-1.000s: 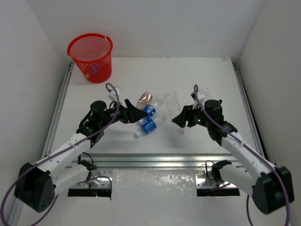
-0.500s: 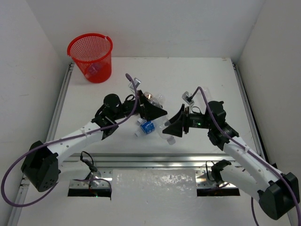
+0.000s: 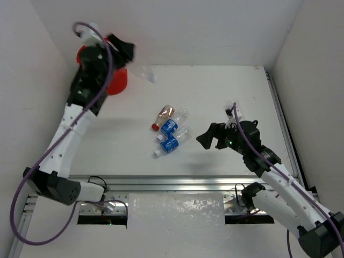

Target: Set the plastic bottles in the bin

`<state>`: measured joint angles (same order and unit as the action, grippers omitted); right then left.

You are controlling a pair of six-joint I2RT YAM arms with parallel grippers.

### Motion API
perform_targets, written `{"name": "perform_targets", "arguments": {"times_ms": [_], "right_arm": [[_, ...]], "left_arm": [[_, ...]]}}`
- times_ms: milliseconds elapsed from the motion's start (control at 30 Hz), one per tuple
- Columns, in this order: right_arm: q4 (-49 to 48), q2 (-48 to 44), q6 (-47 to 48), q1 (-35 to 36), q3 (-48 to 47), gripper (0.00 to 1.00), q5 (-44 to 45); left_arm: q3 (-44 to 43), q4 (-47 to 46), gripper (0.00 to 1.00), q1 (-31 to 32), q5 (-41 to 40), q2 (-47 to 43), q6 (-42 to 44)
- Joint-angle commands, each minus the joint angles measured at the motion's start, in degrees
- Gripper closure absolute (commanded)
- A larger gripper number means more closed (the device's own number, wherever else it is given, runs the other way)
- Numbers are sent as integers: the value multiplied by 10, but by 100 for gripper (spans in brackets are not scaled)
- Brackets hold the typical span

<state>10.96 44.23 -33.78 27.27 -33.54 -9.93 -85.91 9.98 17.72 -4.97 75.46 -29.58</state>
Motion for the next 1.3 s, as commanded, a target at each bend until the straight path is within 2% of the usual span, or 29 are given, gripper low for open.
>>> {"name": "perform_targets", "arguments": {"times_ms": [0, 67, 200, 300, 333, 433, 500, 533, 700, 767, 833, 867, 900, 933, 1000, 1033, 1100, 1133, 1200, 1267], "right_arm": [[54, -15, 3, 1, 27, 1, 68], [54, -26, 2, 1, 40, 1, 53], [83, -52, 27, 1, 35, 1, 49], [95, -77, 35, 1, 30, 1, 41], [99, -82, 37, 1, 26, 1, 31], [134, -103, 56, 1, 6, 1, 28], [147, -120, 62, 1, 4, 1, 31], [143, -134, 58, 1, 12, 1, 26], [95, -112, 23, 1, 45, 1, 1], [47, -61, -7, 1, 56, 1, -5], [-14, 11, -93, 2, 62, 1, 16], [-70, 37, -136, 2, 65, 1, 13], [-71, 65, -137, 2, 65, 1, 4], [-127, 94, -173, 9, 59, 1, -3], [-157, 181, -192, 25, 34, 1, 21], [-132, 210, -204, 50, -17, 1, 48], [-82, 292, -211, 75, -78, 1, 96], [-32, 317, -238, 97, -132, 1, 144], [14, 376, -266, 119, -175, 1, 196], [70, 406, -310, 159, -216, 1, 292]], "left_arm": [[-131, 108, 100, -94, -231, 74, 67], [-194, 98, 100, -150, -250, 139, 86], [-269, 17, 99, -203, -303, 247, 163], [-337, -23, 80, -222, -302, 334, 195], [-351, -33, 66, -224, -257, 353, 210], [-362, -77, 30, -225, -232, 394, 239], [-371, -88, 13, -226, -250, 411, 250], [-383, -88, 1, -233, -243, 416, 248], [-447, -45, 0, -235, -172, 396, 197], [-494, 10, 0, -223, -175, 371, 177], [-504, 82, 0, -191, -178, 320, 168], [-486, 100, 0, -158, -178, 259, 164], [-452, 113, 0, -145, -174, 259, 156], [-350, 118, 0, -134, -165, 177, 144], [-222, 97, 0, -112, -120, 83, 83], [-95, 81, 0, -108, -105, -11, 66], [17, 48, 0, -105, -57, -95, 10], [106, 51, 0, -105, -46, -166, -1], [179, 59, 0, -105, -15, -226, 6], [260, 84, 0, -105, -16, -295, 37]]}}
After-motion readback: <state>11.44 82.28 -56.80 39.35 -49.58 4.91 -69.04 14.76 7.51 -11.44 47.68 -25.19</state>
